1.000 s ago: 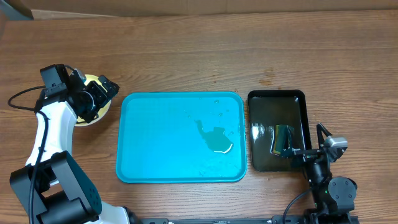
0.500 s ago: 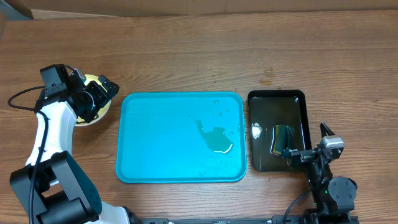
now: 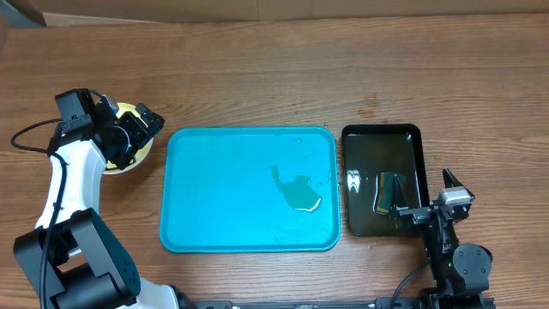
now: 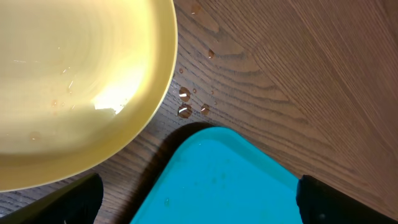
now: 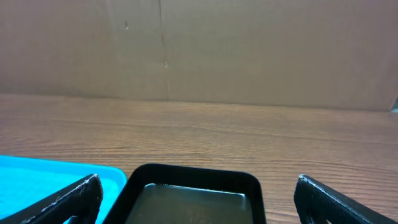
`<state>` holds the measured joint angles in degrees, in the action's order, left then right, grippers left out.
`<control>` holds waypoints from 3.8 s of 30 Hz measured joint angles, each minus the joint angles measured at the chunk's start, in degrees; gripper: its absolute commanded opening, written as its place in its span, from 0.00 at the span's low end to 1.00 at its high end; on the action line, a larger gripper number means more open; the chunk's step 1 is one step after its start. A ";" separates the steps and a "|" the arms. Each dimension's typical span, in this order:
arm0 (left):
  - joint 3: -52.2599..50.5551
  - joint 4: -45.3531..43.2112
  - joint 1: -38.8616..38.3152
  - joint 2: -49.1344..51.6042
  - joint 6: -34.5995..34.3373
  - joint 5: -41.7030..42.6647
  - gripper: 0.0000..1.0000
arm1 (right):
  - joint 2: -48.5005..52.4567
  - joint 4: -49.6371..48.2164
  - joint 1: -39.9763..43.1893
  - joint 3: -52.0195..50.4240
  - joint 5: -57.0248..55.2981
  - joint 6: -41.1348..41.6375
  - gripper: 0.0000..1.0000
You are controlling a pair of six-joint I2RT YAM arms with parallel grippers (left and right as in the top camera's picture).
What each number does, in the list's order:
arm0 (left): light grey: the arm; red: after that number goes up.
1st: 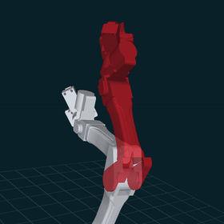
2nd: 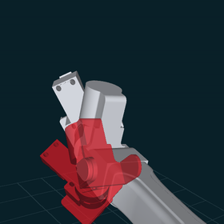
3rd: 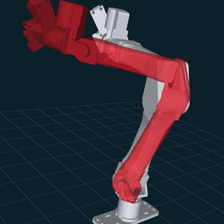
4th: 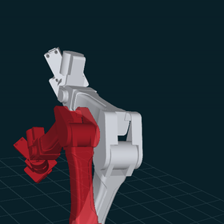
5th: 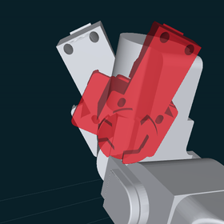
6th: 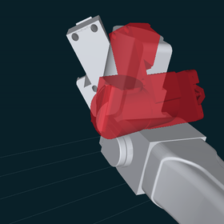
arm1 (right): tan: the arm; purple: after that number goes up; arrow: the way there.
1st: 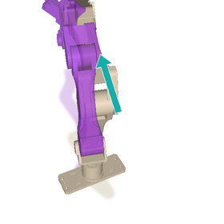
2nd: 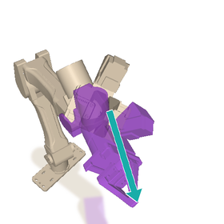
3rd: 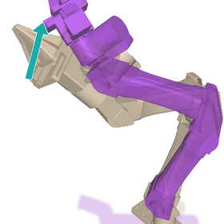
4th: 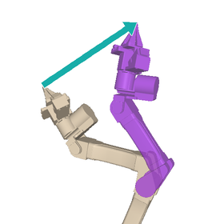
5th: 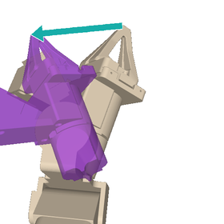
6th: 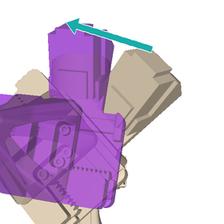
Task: Clean dirty plates on tray and stack at the side
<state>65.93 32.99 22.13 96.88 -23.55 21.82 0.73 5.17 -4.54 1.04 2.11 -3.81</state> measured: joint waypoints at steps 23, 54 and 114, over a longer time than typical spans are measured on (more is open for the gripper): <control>0.00 0.00 -0.04 0.00 0.00 -0.50 1.00 | 0.00 -0.02 0.00 0.00 -0.04 -0.28 1.00; -8.24 -0.28 -25.53 -52.87 0.20 -1.53 1.00 | 0.00 0.02 0.00 0.00 0.00 -0.26 1.00; -65.46 -28.85 -25.55 -96.08 11.80 -18.71 1.00 | 0.00 0.00 0.00 0.00 -0.02 -0.31 1.00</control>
<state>0.47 4.14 -3.42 0.80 -11.75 3.11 0.73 5.17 -4.54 1.04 2.09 -4.12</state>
